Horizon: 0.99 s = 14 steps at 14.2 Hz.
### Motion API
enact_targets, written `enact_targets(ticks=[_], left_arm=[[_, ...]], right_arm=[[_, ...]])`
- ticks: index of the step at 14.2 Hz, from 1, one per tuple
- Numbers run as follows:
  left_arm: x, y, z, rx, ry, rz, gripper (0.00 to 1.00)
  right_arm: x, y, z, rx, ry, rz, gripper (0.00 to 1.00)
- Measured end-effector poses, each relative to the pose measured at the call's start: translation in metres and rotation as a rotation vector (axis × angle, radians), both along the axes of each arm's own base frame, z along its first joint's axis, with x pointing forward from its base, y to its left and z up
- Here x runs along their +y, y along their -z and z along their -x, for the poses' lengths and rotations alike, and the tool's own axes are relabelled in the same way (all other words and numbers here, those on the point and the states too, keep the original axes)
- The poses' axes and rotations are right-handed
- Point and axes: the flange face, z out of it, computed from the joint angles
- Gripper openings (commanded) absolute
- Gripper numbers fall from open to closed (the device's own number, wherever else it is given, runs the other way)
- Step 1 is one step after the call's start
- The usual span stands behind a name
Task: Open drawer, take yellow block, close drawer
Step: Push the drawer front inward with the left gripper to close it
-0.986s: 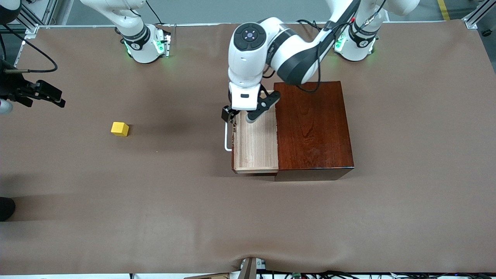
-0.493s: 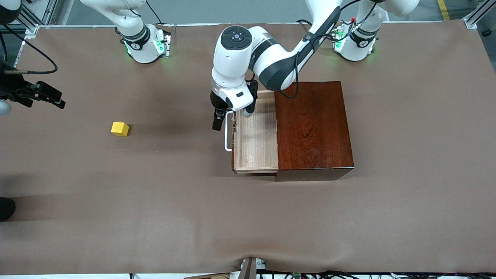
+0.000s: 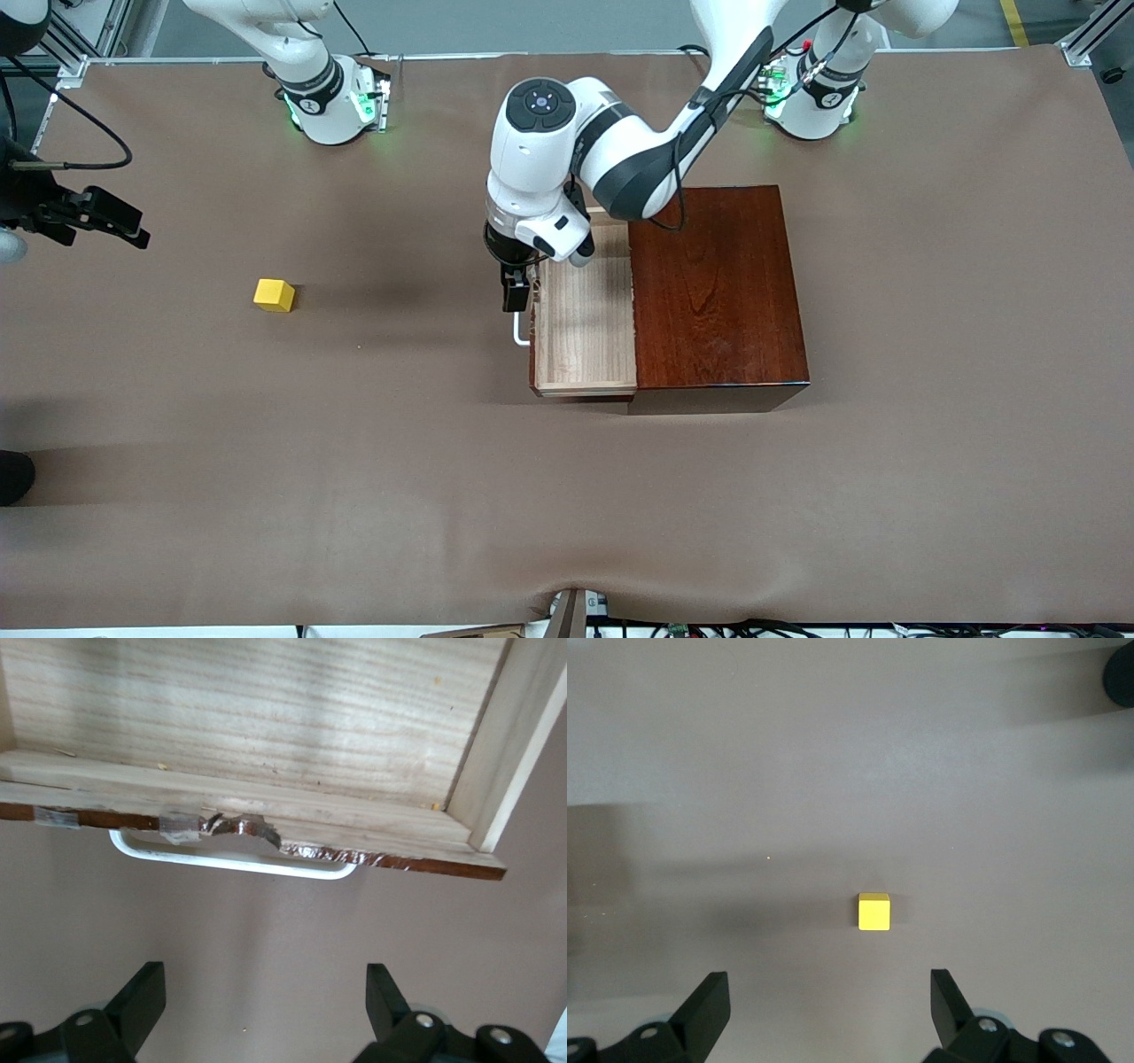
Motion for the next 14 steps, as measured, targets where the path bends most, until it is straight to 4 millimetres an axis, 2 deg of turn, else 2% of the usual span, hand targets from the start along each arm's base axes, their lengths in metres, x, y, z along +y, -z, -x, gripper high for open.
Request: enact_targets(ticks=[5, 10, 14], left_arm=[[-0.015, 0.028, 0.011, -0.017, 0.109, -0.017, 1.00], [-0.010, 0.064, 0.004, 0.006, 0.113, -0.059, 1.00], [0.000, 0.073, 0.001, 0.052, 0.108, -0.116, 1.00]], right_arm=[[0.000, 0.001, 0.000, 0.002, 0.000, 0.000, 1.00], [0.002, 0.003, -0.001, 0.005, -0.004, 0.000, 1.00], [0.005, 0.003, -0.002, 0.004, -0.010, 0.000, 1.00]])
